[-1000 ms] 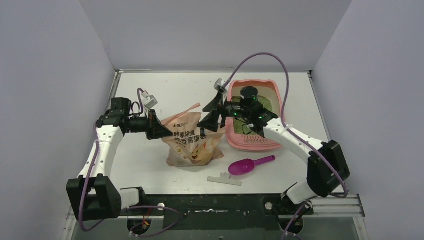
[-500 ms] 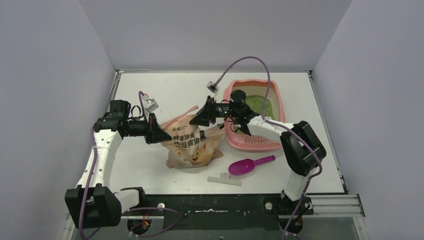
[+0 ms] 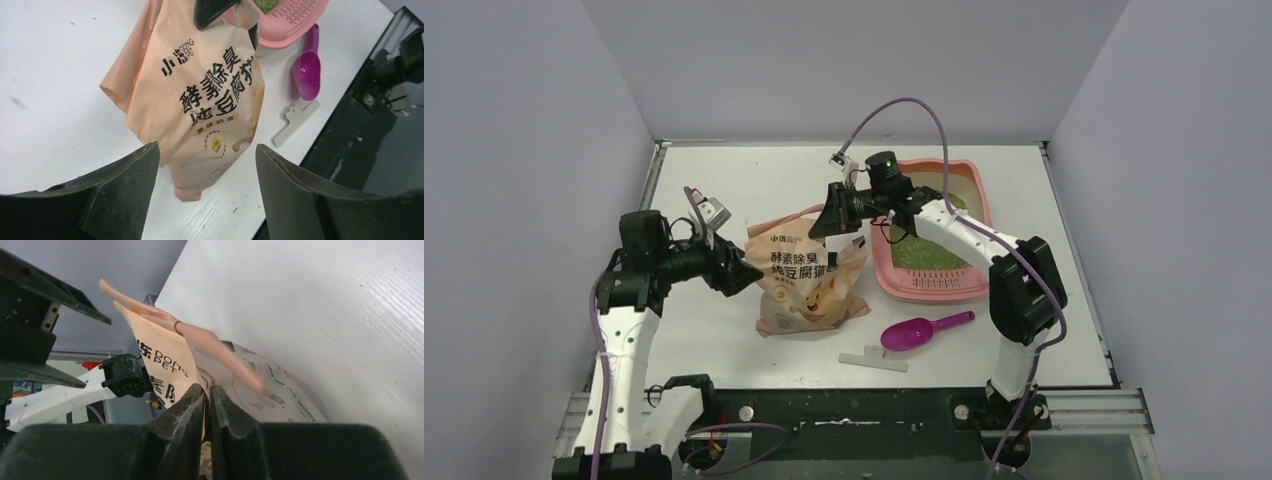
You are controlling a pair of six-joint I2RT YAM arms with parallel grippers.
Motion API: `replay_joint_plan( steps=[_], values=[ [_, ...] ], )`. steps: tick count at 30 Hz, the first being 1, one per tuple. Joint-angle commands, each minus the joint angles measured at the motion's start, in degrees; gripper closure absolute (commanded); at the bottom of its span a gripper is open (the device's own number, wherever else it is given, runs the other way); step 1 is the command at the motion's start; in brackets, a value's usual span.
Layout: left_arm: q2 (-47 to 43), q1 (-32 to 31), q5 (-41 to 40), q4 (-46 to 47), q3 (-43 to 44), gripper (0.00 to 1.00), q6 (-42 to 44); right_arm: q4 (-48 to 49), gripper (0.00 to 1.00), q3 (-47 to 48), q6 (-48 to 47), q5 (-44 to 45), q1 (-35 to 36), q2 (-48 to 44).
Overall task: Fill the litter box with clean litter
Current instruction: Close the cat litter bag at the center of the board.
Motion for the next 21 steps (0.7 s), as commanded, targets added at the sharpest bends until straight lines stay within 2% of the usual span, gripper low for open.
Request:
replay_joint_plan(
  steps=[1, 3, 5, 8, 12, 15, 17, 19, 21],
  values=[
    [-10.06, -1.1, -3.49, 18.3, -5.76, 0.29, -4.29, -21.27, 0.79, 5.09, -7.13, 4.96, -0.27, 2.57],
    [-14.33, -2.68, -4.0, 26.31, -9.75, 0.24, -4.35, -22.58, 0.77, 6.16, -8.56, 8.04, -0.16, 2.27],
    [-16.26, -5.52, -6.23, 29.77, -11.59, 0.23, -4.02, -23.64, 0.69, 7.23, -10.2, 10.58, -0.53, 1.29],
    [-13.88, -9.69, -10.38, 24.99, -9.1, 0.22, 2.34, -23.19, 0.52, 7.41, -13.76, 15.37, -1.32, -1.94],
    [-9.59, -19.56, -22.11, 23.74, -6.16, 0.19, 9.45, -21.01, 0.44, 4.6, -19.72, 22.19, -3.23, -8.02],
    [-5.76, -26.0, -27.36, 27.06, -4.36, 0.19, 12.18, -17.56, 0.39, -0.13, -21.41, 21.39, -6.56, -13.13],
    [-2.43, -29.7, -29.37, 26.59, -2.35, 0.18, 15.44, -14.17, 0.28, -4.68, -22.73, 19.68, -8.63, -17.1],
    [1.27, -31.96, -30.0, 22.27, 0.26, 0.18, 19.92, -11.34, 0.16, -9.42, -25.72, 17.21, -9.87, -21.15],
    [3.45, -32.52, -31.44, 21.57, 1.3, 0.18, 21.57, -8.11, 0.11, -14.64, -29.39, 13.16, -10.01, -24.46]
  ],
)
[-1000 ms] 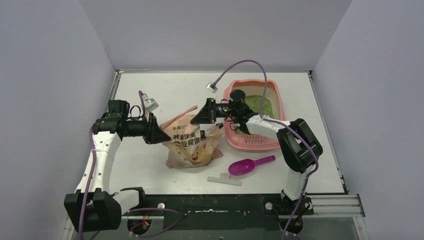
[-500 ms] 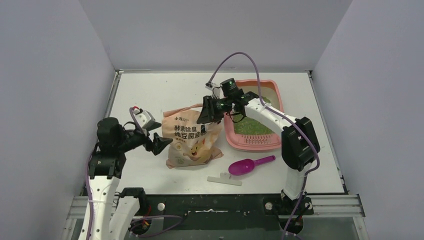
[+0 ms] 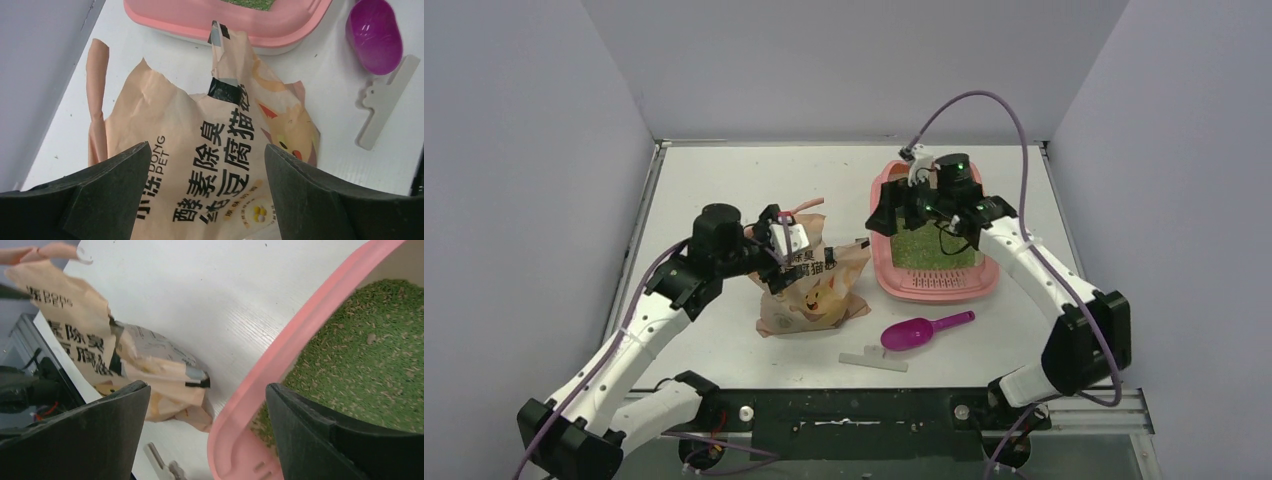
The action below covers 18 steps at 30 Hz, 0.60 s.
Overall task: Fill the litter box with clean litter
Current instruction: Close the cat litter bag at the center of the board.
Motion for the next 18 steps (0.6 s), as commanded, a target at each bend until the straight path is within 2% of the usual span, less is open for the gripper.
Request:
replay_joint_plan(
  steps=[1, 4, 8, 18],
  values=[
    [3.66, -2.04, -5.84, 0.81, 5.14, 0.17, 8.47, 10.22, 0.09, -9.55, -9.6, -7.25, -0.55, -7.84],
    [4.59, -2.15, -6.4, 3.96, 3.96, 0.13, 9.12, 17.6, 0.06, -16.19, -10.35, -10.35, -0.22, -9.62],
    [7.28, -2.15, -6.01, 1.12, 4.79, 0.11, 11.18, 24.35, 0.05, -19.04, -10.31, -12.83, 0.45, -7.61],
    [8.79, -1.74, -7.0, -0.78, 3.24, 0.09, 10.05, 24.8, 0.06, -15.22, -14.38, -18.54, 3.4, 0.41]
  ],
)
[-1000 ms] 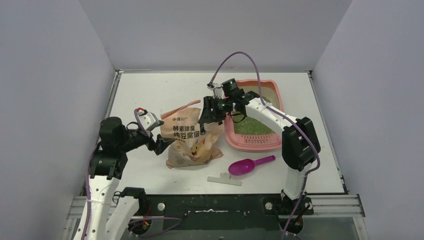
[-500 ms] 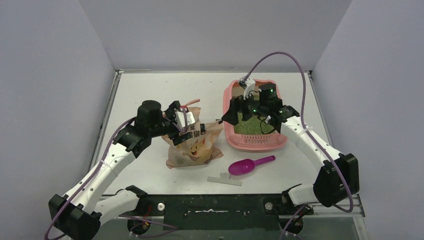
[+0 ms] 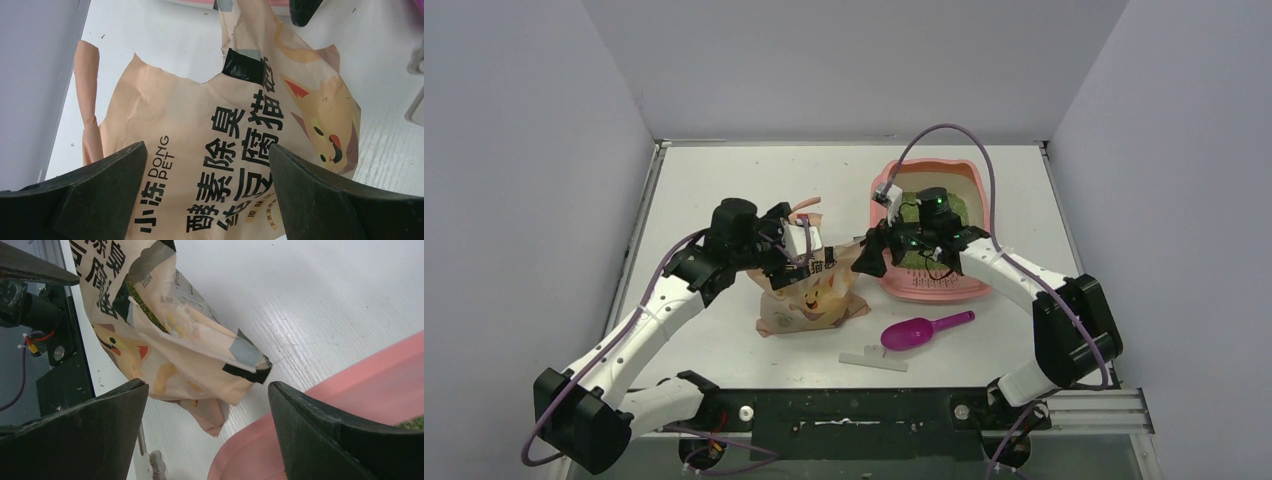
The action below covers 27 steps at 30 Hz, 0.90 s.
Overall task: Fill the litter box with clean litter
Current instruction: Close the cat litter bag at the center of the board.
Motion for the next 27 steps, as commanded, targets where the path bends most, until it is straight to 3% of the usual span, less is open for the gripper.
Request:
replay_joint_plan(
  steps=[1, 4, 7, 10, 14, 21, 24, 27],
  values=[
    [0.25, 0.27, 0.1, -0.49, 1.18, 0.09, -0.21, 5.73, 0.06, 3.89, -2.55, -4.93, 1.4, 2.49],
    [0.79, 1.13, 2.31, -1.49, 1.33, 0.09, -0.97, 6.51, 0.13, 4.73, -0.25, -9.83, 1.21, 4.54],
    [0.98, 2.56, 3.25, -1.96, 1.23, 0.09, -1.94, 9.42, 0.26, 4.68, 3.79, -13.83, 1.14, 5.39],
    [0.64, 5.42, 6.6, -1.68, 1.03, 0.09, -3.06, 13.17, 0.55, 3.79, 8.1, -16.51, 0.65, 5.72],
    [0.71, 7.04, 10.59, -0.96, 1.22, 0.09, -3.17, 17.75, 0.82, 3.44, 16.14, -20.29, -0.07, 6.8],
    [1.49, 5.29, 20.06, 2.11, 3.1, 0.09, -6.2, 20.55, 1.0, 1.89, 25.19, -19.38, -0.81, 8.02],
    [1.51, 2.31, 19.69, 4.64, 3.68, 0.09, -6.95, 20.76, 1.0, 1.77, 28.41, -18.44, -1.67, 8.99],
    [2.97, -0.67, 14.44, 3.72, 4.03, 0.09, -4.86, 20.68, 1.0, 1.8, 30.98, -17.88, -2.7, 9.9]
  ],
)
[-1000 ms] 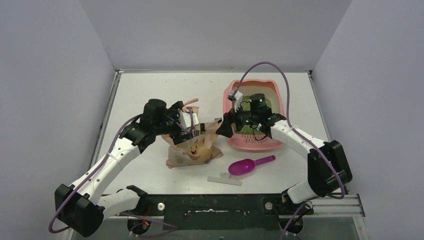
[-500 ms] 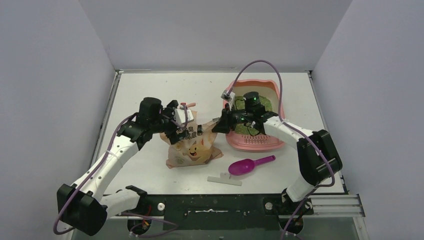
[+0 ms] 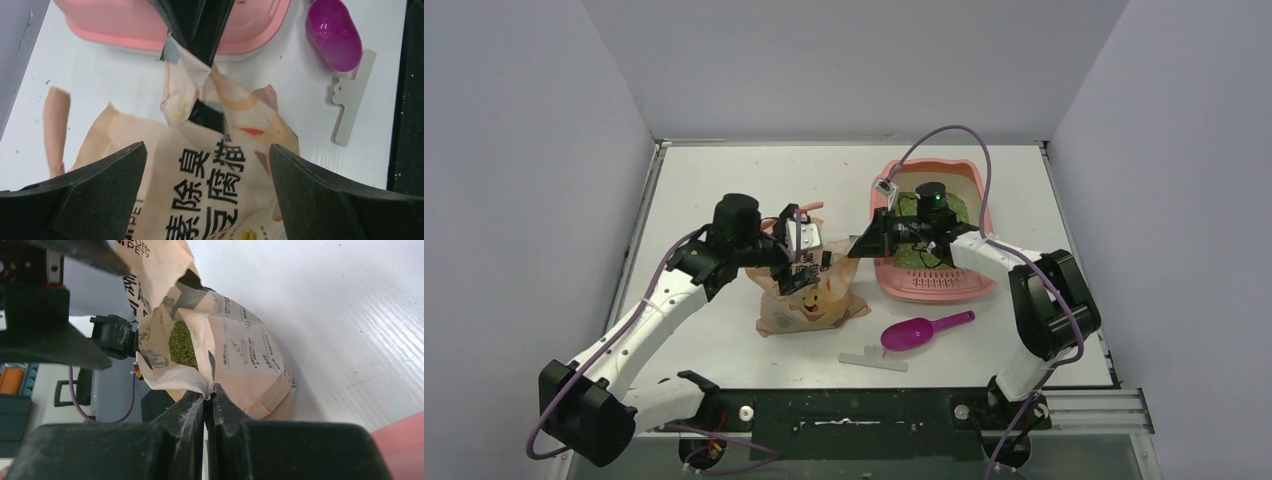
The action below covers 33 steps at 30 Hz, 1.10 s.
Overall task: Fill the litter box with clean litter
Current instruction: Close the cat litter bag at the center of the board.
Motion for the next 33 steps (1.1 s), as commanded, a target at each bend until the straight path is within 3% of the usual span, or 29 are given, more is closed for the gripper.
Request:
replay_joint_plan(
  steps=[1, 5, 8, 11, 15, 21, 30, 33],
  values=[
    [1.52, -3.6, -4.15, 3.24, 3.07, 0.09, 1.12, 5.2, 1.0, 0.06, 6.38, -1.55, -1.54, 0.12],
    [1.6, -3.95, -9.66, 6.2, 1.0, 0.09, 1.37, 4.58, 1.0, -1.43, 7.5, -1.65, -3.14, -1.1],
    [1.75, -4.03, -11.33, 11.43, -1.16, 0.09, 0.58, -1.22, 1.0, -0.44, 6.02, -2.56, -3.4, -1.19],
    [3.0, -5.04, -17.62, 8.89, 1.54, 0.09, 1.84, -4.61, 0.99, -0.7, 3.34, -1.39, -3.28, -2.06],
    [-3.47, -4.51, -24.03, 16.68, -0.1, 0.04, -8.62, -10.27, 0.99, -0.41, -2.13, 1.91, -3.3, -3.7],
    [-7.57, 4.96, -26.79, -0.1, 7.07, 0.03, -25.08, -12.16, 0.99, 0.74, -3.83, 6.11, -2.53, -4.7],
    [-26.11, 8.96, -28.61, -0.56, -11.28, 0.03, -36.97, -9.09, 0.99, -1.98, -4.16, 8.76, -1.62, -7.7],
    [-27.32, 12.02, -22.98, 0.59, -14.28, 0.03, -38.45, -9.22, 0.99, -1.93, -5.33, 8.44, -1.49, -7.89]
  ],
)
